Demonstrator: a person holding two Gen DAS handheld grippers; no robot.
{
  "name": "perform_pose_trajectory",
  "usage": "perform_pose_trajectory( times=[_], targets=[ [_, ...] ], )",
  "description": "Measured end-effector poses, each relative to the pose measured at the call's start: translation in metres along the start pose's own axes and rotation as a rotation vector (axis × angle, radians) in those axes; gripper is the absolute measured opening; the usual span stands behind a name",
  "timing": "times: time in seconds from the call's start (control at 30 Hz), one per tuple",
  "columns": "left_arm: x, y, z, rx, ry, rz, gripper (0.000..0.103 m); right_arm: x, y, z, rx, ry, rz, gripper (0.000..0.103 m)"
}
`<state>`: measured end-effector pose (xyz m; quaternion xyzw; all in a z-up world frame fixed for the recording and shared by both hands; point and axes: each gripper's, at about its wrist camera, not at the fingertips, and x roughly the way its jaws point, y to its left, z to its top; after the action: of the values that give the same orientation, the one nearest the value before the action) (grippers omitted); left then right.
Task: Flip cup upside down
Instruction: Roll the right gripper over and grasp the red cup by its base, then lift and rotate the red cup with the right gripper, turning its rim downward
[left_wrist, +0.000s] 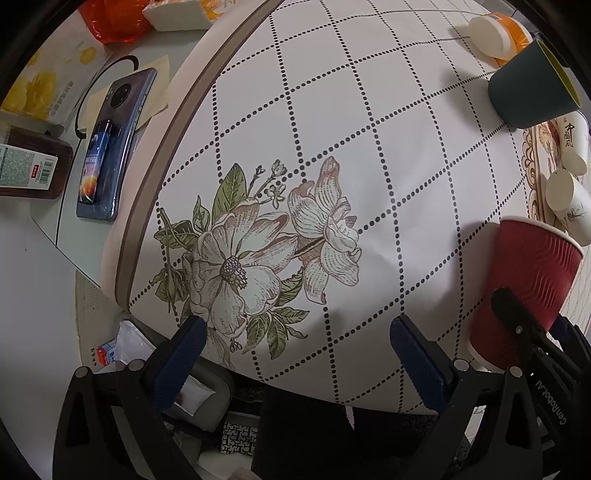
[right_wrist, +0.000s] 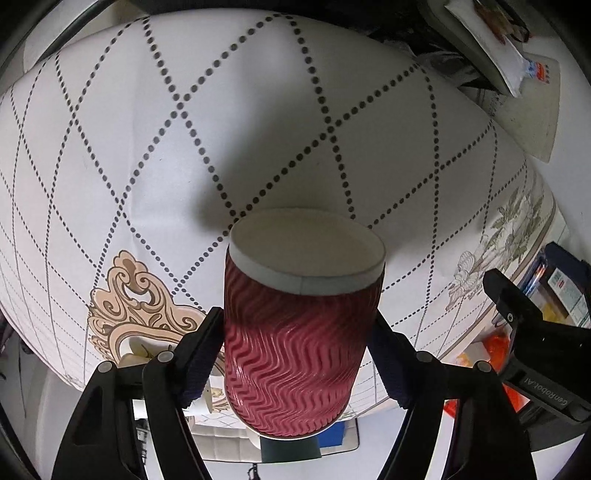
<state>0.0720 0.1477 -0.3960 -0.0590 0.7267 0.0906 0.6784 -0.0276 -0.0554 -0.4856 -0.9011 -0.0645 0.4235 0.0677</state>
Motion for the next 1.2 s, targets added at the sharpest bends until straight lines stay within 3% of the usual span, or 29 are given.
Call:
perform_pose_trajectory(
  times=[0.3,0.53,0.87,1.2],
  targets=[
    [-0.006,-0.004,0.003,0.001,-0.004,0.011,0.102,-0.001,-0.016,-0.002,0.097,0.022,0.008,0.077],
    [-0.013,-0.004,0.011,0.015,-0.02,0.033,0.102,-0.004,-0.041,-0.012,0.321,0.042,0.106,0.077],
    [-0.021,-0.02,0.02,0.064,-0.03,0.05,0.102,0.003,-0.075,-0.05,0.853,0.041,0.427,0.077],
    [-0.029,-0.049,0.024,0.108,-0.037,0.051,0.102,0.036,-0.057,-0.097,1.405,0.093,0.819,0.077]
  ],
)
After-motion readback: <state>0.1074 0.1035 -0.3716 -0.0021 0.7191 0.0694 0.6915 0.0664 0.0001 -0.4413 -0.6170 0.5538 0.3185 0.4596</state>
